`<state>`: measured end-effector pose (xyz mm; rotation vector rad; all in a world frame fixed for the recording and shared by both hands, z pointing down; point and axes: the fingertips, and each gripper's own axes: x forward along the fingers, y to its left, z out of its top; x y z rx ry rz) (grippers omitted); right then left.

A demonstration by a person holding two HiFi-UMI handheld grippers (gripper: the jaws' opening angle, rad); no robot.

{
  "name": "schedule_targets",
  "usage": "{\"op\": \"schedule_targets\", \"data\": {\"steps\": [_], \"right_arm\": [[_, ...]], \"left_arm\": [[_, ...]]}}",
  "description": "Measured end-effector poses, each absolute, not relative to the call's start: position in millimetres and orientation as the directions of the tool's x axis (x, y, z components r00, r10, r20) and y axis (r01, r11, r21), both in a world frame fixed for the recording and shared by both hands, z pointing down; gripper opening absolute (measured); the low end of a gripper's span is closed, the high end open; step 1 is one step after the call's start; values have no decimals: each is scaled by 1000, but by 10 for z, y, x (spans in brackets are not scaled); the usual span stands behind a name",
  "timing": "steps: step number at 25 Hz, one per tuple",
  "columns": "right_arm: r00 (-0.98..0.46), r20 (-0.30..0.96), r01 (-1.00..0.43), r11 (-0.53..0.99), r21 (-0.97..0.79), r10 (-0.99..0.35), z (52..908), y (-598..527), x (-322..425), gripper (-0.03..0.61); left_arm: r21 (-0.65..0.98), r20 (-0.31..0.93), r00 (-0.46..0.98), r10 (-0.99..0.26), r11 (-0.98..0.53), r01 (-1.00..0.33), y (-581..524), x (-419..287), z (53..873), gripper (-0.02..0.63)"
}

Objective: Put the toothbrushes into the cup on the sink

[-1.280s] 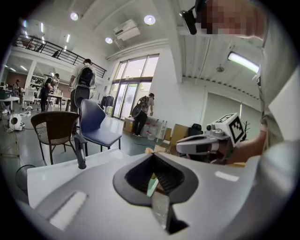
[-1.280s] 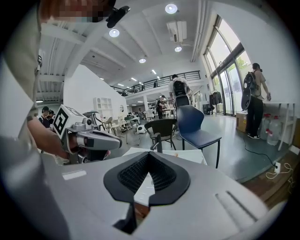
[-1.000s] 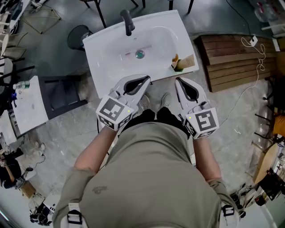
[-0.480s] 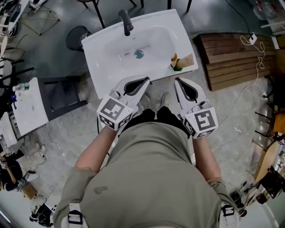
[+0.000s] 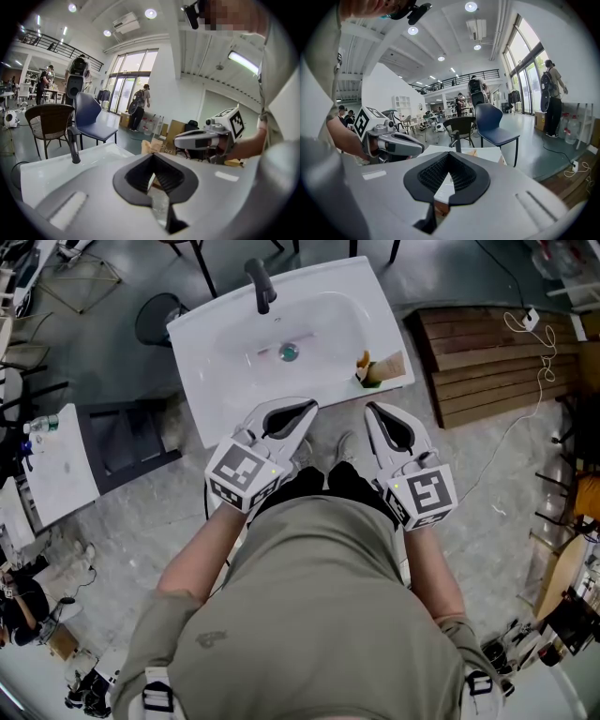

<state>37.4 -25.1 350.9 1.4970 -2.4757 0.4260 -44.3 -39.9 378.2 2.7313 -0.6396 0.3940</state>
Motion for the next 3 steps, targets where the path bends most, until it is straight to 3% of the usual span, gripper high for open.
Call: {"op": "schedule_targets", "data": {"steps": [3], "right_arm": [[-460,332,-887,442,-133,-824,3506,-268,391,11]], "left_arm": [[233,329,863,-382,-853,-466,-414,-407,3776,6]]}}
